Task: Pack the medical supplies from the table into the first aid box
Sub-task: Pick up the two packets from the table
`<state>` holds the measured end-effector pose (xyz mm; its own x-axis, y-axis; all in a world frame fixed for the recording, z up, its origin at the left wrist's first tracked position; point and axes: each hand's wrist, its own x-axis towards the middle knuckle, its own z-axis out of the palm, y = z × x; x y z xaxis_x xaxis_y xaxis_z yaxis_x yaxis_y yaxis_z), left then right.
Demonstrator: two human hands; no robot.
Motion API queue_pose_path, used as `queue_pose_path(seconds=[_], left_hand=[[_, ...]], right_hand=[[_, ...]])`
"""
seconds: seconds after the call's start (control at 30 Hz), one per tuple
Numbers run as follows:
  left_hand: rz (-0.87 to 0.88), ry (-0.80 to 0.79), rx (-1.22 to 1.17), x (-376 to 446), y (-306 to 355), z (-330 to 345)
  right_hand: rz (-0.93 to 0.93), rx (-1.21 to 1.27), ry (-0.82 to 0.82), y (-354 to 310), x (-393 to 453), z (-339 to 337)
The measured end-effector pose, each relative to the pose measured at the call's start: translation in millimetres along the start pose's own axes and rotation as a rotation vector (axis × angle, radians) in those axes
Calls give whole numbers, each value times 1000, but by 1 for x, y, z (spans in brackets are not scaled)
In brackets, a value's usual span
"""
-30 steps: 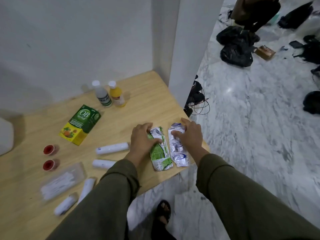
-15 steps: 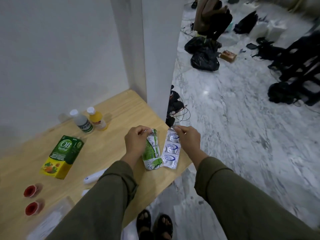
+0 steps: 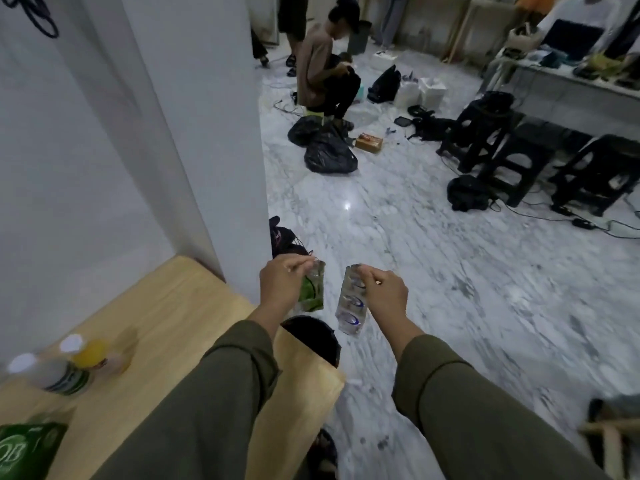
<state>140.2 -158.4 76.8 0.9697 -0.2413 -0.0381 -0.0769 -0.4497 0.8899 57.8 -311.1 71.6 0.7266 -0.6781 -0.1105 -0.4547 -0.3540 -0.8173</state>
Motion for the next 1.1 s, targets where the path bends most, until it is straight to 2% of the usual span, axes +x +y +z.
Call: queue_pose_path(seconds=[0.23, 0.53, 0.63, 0.77, 0.87, 1.0, 1.1], left_hand=[[-173, -115, 50, 48, -60, 62], [-375, -210, 150, 87, -124, 104], [-396, -234, 188, 93, -139, 112], [-429, -290, 303, 97, -155, 114], [-395, -332, 419, 99, -160, 112], [-312, -370, 561, 98, -152, 105], [-289, -380, 609, 95, -135, 94]], right_hand=[[161, 52, -91, 56, 53, 45], [356, 83, -215, 117, 87, 110], [396, 81, -253, 126, 94, 125], [422, 25, -474, 133, 97, 136], [388, -51, -566, 137, 97, 139], [295, -273, -576, 134, 98, 136], [291, -294, -557, 120, 96, 127]])
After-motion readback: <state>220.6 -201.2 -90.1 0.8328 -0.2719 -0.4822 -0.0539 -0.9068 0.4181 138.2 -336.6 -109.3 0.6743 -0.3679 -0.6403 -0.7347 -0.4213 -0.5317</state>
